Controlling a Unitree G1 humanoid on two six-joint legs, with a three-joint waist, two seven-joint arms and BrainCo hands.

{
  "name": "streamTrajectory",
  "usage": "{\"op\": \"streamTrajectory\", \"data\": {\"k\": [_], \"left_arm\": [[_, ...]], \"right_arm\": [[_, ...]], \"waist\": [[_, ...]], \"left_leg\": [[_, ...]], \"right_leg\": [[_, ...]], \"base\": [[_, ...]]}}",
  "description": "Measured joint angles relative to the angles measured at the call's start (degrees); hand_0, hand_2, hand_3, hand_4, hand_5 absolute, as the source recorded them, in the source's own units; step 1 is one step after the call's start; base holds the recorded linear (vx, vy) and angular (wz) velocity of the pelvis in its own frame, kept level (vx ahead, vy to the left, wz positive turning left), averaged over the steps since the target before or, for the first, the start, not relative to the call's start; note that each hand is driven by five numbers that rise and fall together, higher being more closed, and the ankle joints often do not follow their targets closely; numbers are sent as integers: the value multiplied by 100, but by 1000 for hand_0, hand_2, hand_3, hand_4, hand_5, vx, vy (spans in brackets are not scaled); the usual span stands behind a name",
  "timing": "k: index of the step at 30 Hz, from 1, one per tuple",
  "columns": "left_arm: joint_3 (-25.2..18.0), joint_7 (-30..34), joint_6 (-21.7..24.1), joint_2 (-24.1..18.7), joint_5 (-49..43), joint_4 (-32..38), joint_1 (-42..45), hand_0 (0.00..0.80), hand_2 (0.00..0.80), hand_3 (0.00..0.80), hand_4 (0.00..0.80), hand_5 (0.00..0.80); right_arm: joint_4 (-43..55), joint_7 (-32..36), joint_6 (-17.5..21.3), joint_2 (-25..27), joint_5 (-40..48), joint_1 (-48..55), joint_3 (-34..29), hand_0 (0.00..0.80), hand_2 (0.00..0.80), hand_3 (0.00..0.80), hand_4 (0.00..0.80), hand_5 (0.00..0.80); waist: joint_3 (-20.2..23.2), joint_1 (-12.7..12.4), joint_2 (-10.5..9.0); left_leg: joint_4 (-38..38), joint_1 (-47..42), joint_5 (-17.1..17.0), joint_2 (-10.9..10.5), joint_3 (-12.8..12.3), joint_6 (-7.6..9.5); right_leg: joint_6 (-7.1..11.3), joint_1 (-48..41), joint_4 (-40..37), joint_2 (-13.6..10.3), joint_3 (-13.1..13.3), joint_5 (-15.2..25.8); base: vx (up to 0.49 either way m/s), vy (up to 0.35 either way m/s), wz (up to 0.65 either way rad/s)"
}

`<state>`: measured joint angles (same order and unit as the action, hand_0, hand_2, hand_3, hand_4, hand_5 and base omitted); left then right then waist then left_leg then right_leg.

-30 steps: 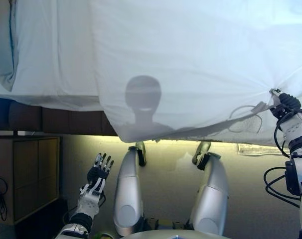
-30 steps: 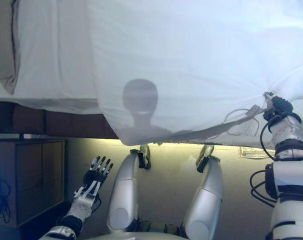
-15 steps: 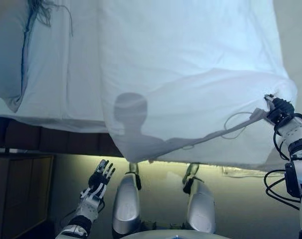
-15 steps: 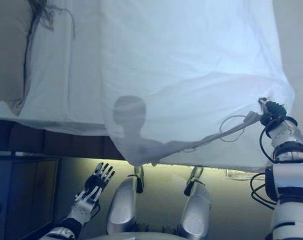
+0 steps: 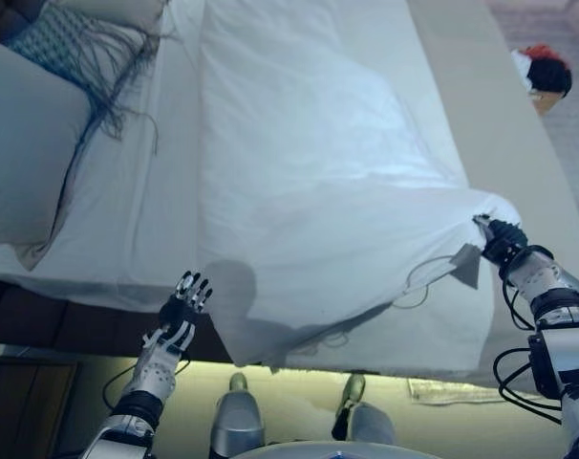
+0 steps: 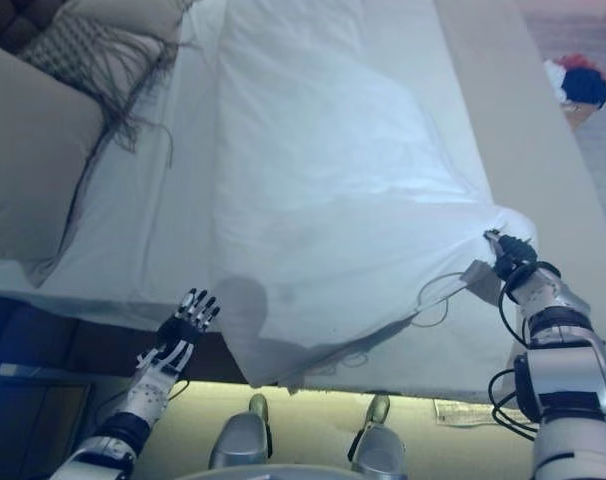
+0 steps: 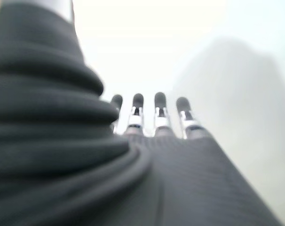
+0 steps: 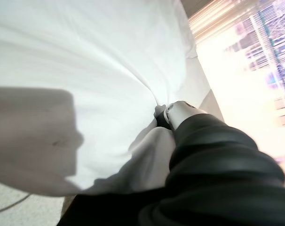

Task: Make the bed neatly

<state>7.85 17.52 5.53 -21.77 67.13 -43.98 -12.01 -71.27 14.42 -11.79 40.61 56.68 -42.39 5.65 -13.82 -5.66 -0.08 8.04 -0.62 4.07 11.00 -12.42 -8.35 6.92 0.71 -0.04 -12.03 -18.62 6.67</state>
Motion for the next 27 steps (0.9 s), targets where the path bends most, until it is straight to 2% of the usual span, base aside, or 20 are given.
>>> {"op": "streamTrajectory", "data": {"k": [2, 6, 7, 8, 9, 11, 13, 16, 19, 22, 27], "left_arm": [[71, -51, -238, 2, 4, 40, -300, 0, 0, 0, 0, 0], [261, 145, -1242, 40, 480, 28, -638, 0, 0, 0, 0, 0], [292, 397, -1765, 147, 934, -30, -646, 0, 0, 0, 0, 0], [326, 769, -2491, 289, 1390, -175, -625, 0, 0, 0, 0, 0], [332, 990, -2916, 445, 1527, -311, -620, 0, 0, 0, 0, 0], [354, 1331, -3647, 777, 1570, -598, -613, 0, 0, 0, 0, 0], [442, 1388, -4146, 1030, 1594, -756, -588, 0, 0, 0, 0, 0], [440, 1257, -4489, 1222, 1738, -968, -546, 0, 0, 0, 0, 0], [442, 929, -4640, 1328, 2211, -970, -405, 0, 0, 0, 0, 0], [482, 300, -4633, 1415, 2932, -969, -303, 0, 0, 0, 0, 0], [973, -548, -4526, 1581, 3620, -953, -247, 0, 0, 0, 0, 0]], "right_arm": [[9, -42, -3, -93, -5, 8, 31, 800, 800, 800, 800, 800], [50, -115, -51, -309, -37, 12, 205, 800, 800, 800, 800, 800], [72, -125, -77, -388, -46, 12, 226, 800, 800, 800, 800, 800], [122, -127, -86, -512, -69, 35, 334, 800, 800, 800, 800, 800], [138, -130, -87, -618, -96, 37, 399, 800, 800, 800, 800, 800], [160, -187, -88, -877, -99, 113, 431, 800, 800, 800, 800, 800], [263, -273, -88, -1074, -98, 239, 441, 800, 800, 800, 800, 800], [504, -390, -92, -1314, -93, 383, 459, 800, 800, 800, 800, 800], [813, -511, -89, -1440, -72, 520, 633, 800, 800, 800, 800, 800], [1091, -710, -75, -1715, 89, 690, 634, 800, 800, 800, 800, 800], [1479, -1000, -63, -1935, 259, 939, 684, 800, 800, 800, 800, 800]], "waist": [[61, 6, 0], [215, 48, -68], [243, 82, -93], [300, 137, -135], [344, 170, -183], [421, 200, -311], [493, 199, -429], [573, 208, -552], [612, 215, -641], [608, 213, -809], [626, 248, -995]], "left_leg": [[-70, -136, -13, 13, -10, -20], [-162, -285, -31, 46, -73, -51], [-180, -336, -31, 59, -92, -53], [-218, -410, -35, 76, -121, -62], [-229, -431, -38, 86, -143, -67], [-239, -500, -39, 158, -176, -93], [-251, -559, -49, 233, -227, -157], [-265, -621, -82, 372, -296, -230], [-280, -664, -118, 490, -326, -292], [-274, -652, -158, 615, -327, -360], [-208, -451, -171, 693, -338, -382]], "right_leg": [[0, -111, -27, 28, -1, 0], [-1, -196, -62, 82, 29, 0], [-2, -244, -88, 97, 38, 0], [-7, -284, -95, 119, 58, -3], [-9, -286, -103, 135, 76, -4], [-46, -351, -156, 217, 90, 1], [-104, -361, -162, 322, 107, -8], [-185, -364, -162, 469, 177, -25], [-254, -368, -155, 590, 217, -30], [-301, -332, -144, 693, 225, -68], [-332, -83, -19, 744, 248, -89]], "base": [[134, -42, -1], [102, -37, -6], [103, -105, -8], [114, -163, -9], [117, -202, -14], [102, -186, -11], [90, -177, -13], [77, -180, -15], [0, -228, -9], [-22, -182, -5], [-67, -170, -5]]}}
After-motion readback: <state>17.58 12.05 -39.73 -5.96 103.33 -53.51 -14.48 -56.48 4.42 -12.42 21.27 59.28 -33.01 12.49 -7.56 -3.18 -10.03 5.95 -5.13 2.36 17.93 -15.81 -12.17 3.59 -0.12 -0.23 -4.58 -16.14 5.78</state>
